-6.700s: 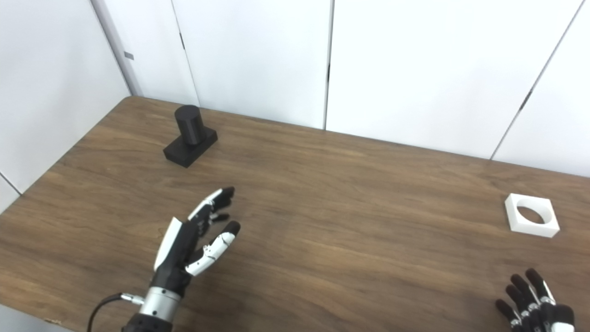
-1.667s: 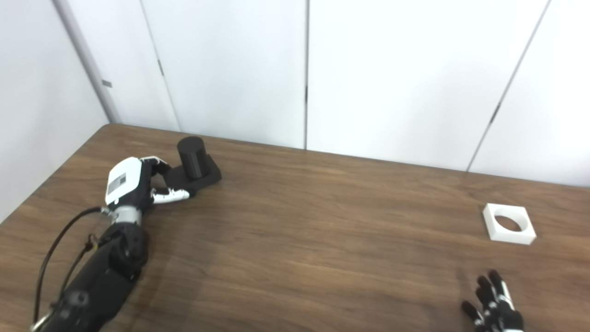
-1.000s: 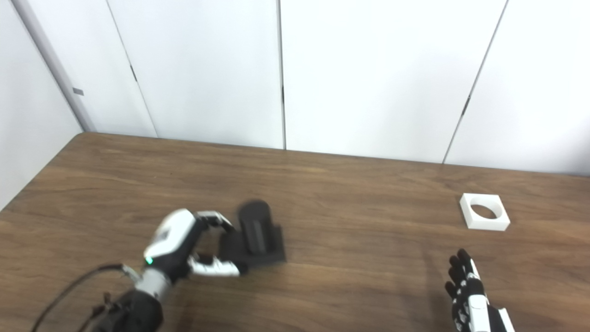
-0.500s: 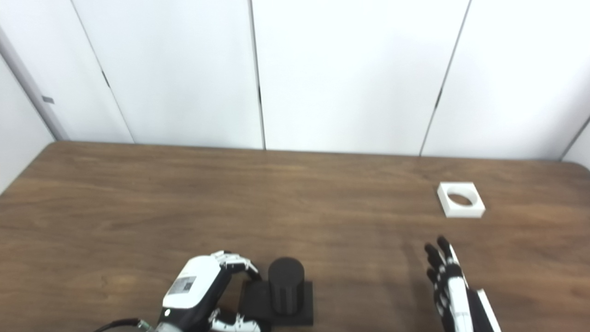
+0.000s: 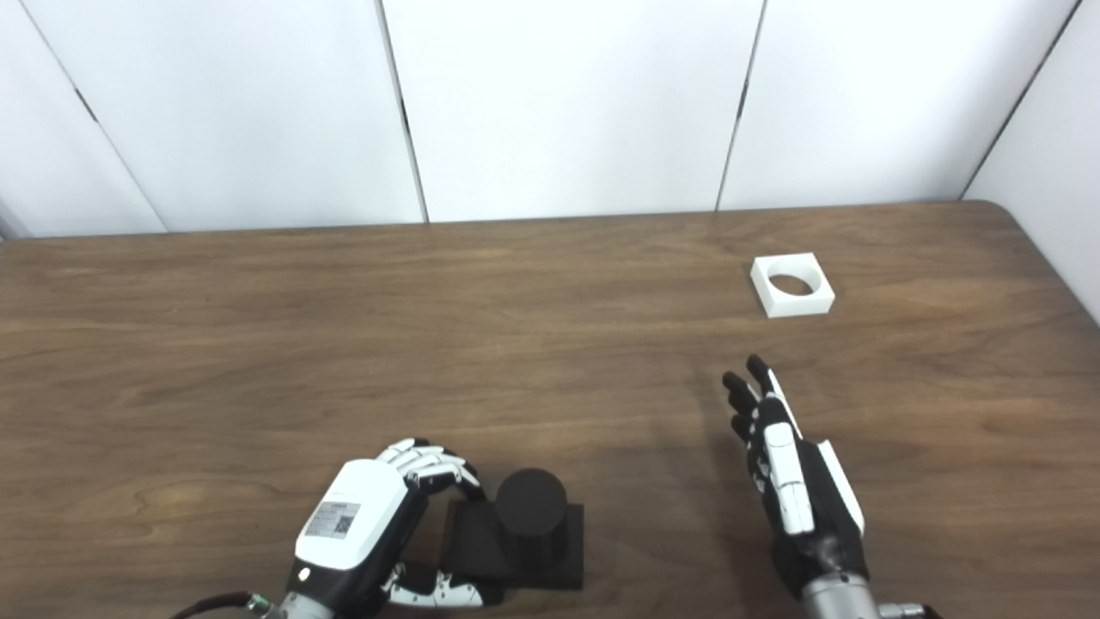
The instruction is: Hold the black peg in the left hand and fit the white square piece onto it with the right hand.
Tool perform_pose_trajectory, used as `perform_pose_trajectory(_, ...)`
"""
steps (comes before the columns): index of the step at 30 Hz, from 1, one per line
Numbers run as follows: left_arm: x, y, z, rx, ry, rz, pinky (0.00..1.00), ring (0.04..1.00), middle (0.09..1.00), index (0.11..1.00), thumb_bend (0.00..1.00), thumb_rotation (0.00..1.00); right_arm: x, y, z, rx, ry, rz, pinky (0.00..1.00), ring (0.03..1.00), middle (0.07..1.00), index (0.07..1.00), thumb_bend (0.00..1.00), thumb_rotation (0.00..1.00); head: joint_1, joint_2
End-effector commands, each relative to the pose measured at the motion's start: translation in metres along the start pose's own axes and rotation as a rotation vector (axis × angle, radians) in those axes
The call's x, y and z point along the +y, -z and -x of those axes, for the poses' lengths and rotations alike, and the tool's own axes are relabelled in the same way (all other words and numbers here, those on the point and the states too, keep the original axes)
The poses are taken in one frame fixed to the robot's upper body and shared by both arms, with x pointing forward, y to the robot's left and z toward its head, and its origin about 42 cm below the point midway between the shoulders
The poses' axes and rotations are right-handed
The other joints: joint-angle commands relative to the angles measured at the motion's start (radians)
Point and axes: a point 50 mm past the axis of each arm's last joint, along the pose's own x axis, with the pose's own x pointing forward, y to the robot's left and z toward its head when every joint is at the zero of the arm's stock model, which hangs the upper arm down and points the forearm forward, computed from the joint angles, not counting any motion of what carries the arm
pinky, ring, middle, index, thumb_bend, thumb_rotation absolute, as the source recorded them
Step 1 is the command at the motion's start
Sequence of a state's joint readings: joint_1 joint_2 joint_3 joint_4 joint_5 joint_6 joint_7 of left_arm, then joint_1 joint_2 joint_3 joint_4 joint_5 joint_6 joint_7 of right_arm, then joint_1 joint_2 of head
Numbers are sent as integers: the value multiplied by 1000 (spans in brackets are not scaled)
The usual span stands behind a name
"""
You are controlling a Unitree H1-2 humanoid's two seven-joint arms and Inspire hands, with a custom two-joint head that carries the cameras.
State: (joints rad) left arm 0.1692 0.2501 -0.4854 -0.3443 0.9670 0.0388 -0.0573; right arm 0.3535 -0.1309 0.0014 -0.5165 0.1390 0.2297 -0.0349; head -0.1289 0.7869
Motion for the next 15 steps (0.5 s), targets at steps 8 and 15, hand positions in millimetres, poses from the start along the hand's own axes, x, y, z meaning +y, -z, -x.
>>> perform_pose_trajectory(8, -17, 12, 7, 32, 83, -75, 883, 807, 738, 486, 520, 47, 9, -14, 0, -65, -2, -69, 997, 980, 943, 1000, 588, 1000, -9, 6)
perform_pose_trajectory(15, -17, 15, 6, 32, 81, -88, 869, 802, 736, 486, 520, 47, 5, -25, -2, -73, -5, -38, 999, 970, 927, 990, 579, 914, -33, 8)
